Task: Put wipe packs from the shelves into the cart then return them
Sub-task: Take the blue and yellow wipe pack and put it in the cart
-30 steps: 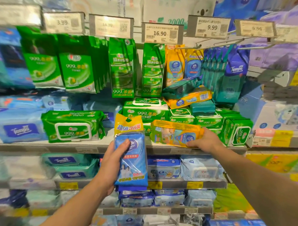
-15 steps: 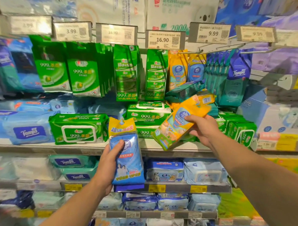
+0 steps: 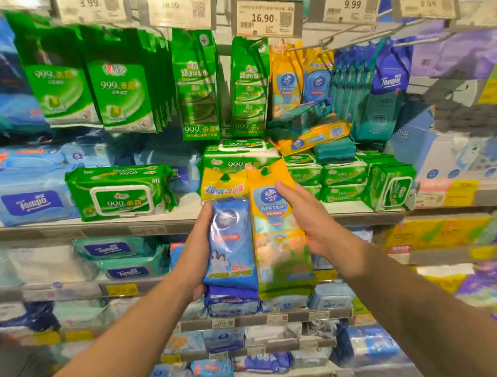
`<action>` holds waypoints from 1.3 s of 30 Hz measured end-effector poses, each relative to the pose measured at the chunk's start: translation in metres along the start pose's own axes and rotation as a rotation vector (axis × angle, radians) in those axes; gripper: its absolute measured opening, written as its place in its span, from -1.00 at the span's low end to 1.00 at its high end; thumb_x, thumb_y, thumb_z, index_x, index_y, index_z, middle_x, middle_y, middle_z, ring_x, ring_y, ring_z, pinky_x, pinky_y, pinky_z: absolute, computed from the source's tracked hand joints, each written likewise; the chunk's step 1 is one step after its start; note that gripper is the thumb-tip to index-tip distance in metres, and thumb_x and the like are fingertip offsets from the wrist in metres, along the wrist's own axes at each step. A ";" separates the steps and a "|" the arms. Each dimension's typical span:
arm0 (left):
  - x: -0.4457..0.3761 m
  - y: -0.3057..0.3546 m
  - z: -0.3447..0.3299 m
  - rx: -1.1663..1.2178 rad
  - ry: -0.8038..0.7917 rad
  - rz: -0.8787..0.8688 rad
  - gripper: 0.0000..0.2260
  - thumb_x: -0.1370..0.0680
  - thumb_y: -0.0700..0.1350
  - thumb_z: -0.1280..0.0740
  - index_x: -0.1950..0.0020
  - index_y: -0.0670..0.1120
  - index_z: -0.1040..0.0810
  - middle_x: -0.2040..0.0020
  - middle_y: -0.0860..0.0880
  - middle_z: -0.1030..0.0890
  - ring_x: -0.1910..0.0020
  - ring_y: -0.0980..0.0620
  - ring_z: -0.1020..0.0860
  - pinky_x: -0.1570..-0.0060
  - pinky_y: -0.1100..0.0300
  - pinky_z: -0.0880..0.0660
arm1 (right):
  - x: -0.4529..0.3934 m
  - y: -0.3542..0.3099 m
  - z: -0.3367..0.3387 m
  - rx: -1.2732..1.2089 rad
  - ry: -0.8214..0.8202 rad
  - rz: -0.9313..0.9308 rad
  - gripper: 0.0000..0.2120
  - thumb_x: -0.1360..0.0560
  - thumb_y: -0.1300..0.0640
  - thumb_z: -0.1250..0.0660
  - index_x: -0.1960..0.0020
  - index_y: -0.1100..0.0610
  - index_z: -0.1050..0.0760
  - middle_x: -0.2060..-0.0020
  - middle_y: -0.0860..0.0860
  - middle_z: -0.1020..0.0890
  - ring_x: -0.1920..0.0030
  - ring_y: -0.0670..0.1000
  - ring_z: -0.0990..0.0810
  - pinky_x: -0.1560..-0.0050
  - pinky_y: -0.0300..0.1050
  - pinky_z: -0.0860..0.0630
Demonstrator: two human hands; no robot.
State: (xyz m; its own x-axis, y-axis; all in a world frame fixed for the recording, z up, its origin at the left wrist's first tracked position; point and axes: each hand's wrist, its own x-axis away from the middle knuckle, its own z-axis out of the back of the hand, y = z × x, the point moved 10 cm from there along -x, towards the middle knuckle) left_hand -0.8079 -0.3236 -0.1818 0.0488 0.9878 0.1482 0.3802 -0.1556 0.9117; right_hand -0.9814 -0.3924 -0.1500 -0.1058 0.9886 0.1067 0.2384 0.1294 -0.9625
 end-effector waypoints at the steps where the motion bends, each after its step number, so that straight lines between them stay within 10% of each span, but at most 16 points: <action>1: 0.000 -0.009 -0.001 0.007 -0.002 0.021 -0.50 -0.58 0.33 -0.11 -0.23 0.05 -0.65 -0.13 -0.06 -0.71 -0.10 -0.07 -0.69 -0.12 -0.05 -0.61 | 0.008 0.005 0.006 0.020 0.040 0.018 -0.75 -0.58 0.02 -0.34 -0.14 0.16 -0.56 0.13 0.05 -0.75 0.23 0.05 -0.71 0.21 -0.07 -0.63; 9: 0.017 -0.100 -0.039 -0.017 -0.127 0.245 -0.50 -0.62 0.28 -0.08 0.03 0.07 -0.76 -0.05 -0.06 -0.73 0.01 -0.02 -0.72 0.00 0.03 -0.64 | 0.076 0.057 0.094 -0.088 0.372 -0.025 -0.86 -0.32 -0.01 -0.22 0.27 0.06 -0.37 0.39 0.07 -0.50 0.40 0.06 -0.50 0.37 -0.20 -0.45; 13: 0.021 -0.138 -0.080 0.040 -0.231 0.261 -0.51 -0.68 0.11 -0.05 0.12 0.00 -0.73 0.11 -0.02 -0.75 0.26 0.08 -0.72 0.36 0.21 -0.63 | 0.134 0.106 0.146 -0.114 0.458 -0.226 -0.59 -0.50 -0.08 -0.21 -0.11 0.18 -0.62 -0.01 0.22 -0.68 0.09 0.21 -0.66 0.04 0.10 -0.63; 17: 0.034 -0.189 -0.142 0.054 -0.371 0.323 -0.51 -0.70 0.09 -0.01 0.06 -0.05 -0.69 0.21 0.01 -0.74 0.26 0.08 -0.71 0.24 0.21 -0.65 | 0.215 0.125 0.204 -0.102 0.626 -0.290 -0.53 -0.53 -0.20 -0.27 -0.18 0.13 -0.65 -0.04 0.20 -0.71 -0.03 0.23 -0.67 -0.25 0.35 -0.48; 20: 0.062 -0.224 -0.198 0.005 -0.517 0.403 -0.59 -0.70 0.08 -0.01 -0.10 -0.07 -0.60 0.01 -0.09 -0.70 0.01 -0.06 -0.64 -0.14 0.01 -0.54 | 0.277 0.121 0.242 -0.159 0.732 -0.257 -0.59 -0.54 -0.09 -0.20 0.02 0.15 -0.73 0.07 0.18 -0.73 0.08 0.19 -0.71 -0.04 0.14 -0.65; 24: 0.102 -0.257 -0.265 -0.102 -0.718 0.437 -0.53 -0.68 0.12 0.01 -0.24 -0.16 -0.53 0.05 -0.07 -0.66 0.15 0.00 -0.62 0.08 0.09 -0.58 | 0.364 0.116 0.284 -0.222 0.794 -0.257 -0.73 -0.54 0.12 -0.19 -0.02 0.16 -0.64 0.20 0.13 -0.74 0.29 0.07 -0.72 0.28 -0.11 -0.65; 30: 0.160 -0.295 -0.352 -0.064 -0.964 0.484 -0.62 -0.34 0.22 -0.26 0.24 0.01 -0.75 0.26 0.03 -0.72 0.33 0.12 -0.67 0.31 0.25 -0.63 | 0.484 0.115 0.370 -0.395 1.043 -0.111 -0.59 -0.56 -0.14 -0.22 -0.05 0.10 -0.72 -0.06 0.16 -0.71 -0.02 0.15 -0.69 -0.22 0.14 -0.55; 34: 0.177 -0.351 -0.396 -0.166 -0.913 0.546 -0.58 -0.58 0.20 -0.15 -0.13 -0.08 -0.58 0.02 -0.10 -0.70 0.17 0.02 -0.69 0.08 0.07 -0.65 | 0.540 0.135 0.425 -0.448 1.184 -0.072 -0.56 -0.54 -0.09 -0.14 0.11 0.10 -0.74 0.16 0.12 -0.73 0.27 0.12 -0.69 0.21 -0.03 -0.65; 39: 0.218 -0.425 -0.439 -0.305 -0.930 0.680 -0.50 -0.67 0.17 -0.04 0.00 -0.04 -0.71 0.12 -0.04 -0.75 0.20 0.03 -0.72 0.30 0.16 -0.65 | 0.595 0.173 0.486 -0.495 1.311 -0.067 -0.53 -0.55 -0.24 -0.22 -0.12 0.10 -0.67 0.04 0.15 -0.73 0.19 0.14 -0.70 0.09 0.06 -0.66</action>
State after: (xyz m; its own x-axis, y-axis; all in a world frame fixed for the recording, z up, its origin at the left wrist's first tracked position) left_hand -1.3642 -0.0474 -0.3687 0.8538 0.3119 0.4169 -0.2122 -0.5227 0.8257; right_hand -1.4718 0.1811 -0.3742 0.7706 0.2955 0.5647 0.6090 -0.0798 -0.7892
